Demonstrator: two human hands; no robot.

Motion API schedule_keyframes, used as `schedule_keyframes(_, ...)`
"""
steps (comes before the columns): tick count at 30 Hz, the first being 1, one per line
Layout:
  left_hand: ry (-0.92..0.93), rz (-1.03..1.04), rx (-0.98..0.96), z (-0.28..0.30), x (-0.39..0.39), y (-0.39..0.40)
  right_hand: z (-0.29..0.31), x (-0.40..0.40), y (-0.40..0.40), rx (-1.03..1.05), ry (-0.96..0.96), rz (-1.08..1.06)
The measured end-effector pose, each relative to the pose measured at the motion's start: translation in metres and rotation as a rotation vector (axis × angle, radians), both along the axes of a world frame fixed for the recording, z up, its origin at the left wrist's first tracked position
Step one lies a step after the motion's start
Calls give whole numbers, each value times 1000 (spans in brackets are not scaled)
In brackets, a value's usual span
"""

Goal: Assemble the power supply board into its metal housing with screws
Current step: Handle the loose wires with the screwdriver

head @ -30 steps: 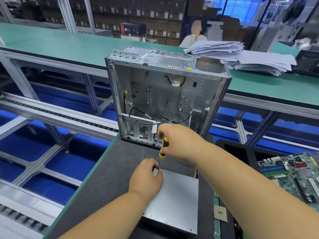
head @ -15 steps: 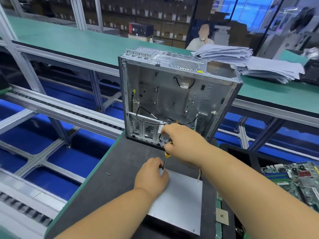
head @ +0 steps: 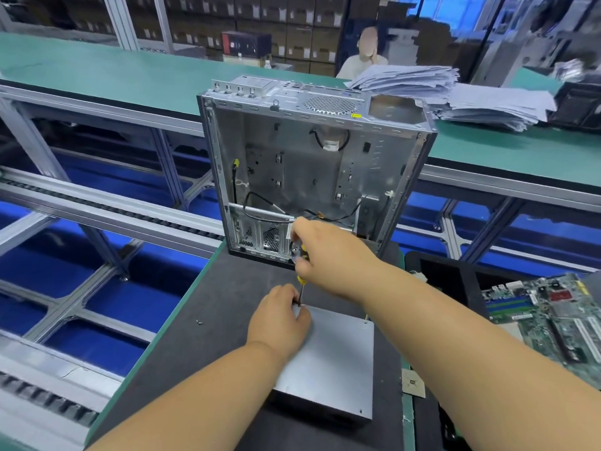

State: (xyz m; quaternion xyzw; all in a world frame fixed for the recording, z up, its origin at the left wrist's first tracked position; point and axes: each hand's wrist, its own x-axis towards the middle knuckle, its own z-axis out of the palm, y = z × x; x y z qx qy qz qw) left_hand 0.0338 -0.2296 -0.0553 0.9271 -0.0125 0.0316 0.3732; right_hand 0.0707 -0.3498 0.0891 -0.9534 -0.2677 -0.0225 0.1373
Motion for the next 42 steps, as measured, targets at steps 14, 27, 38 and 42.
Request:
schedule_keyframes(14, 1, 3, -13, 0, 0, 0, -5, 3, -2, -56, 20, -58)
schedule_keyframes(27, 21, 11, -34, 0, 1, -1, -7, 0, -1, -85, -52, -128)
schedule_keyframes(38, 6, 7, -22, -2, 1, -1, 1, -4, -5, -88, -20, -100)
schedule_keyframes(42, 12, 4, -2, -3, 2, -2, 0, -2, -5, -180, -44, -113)
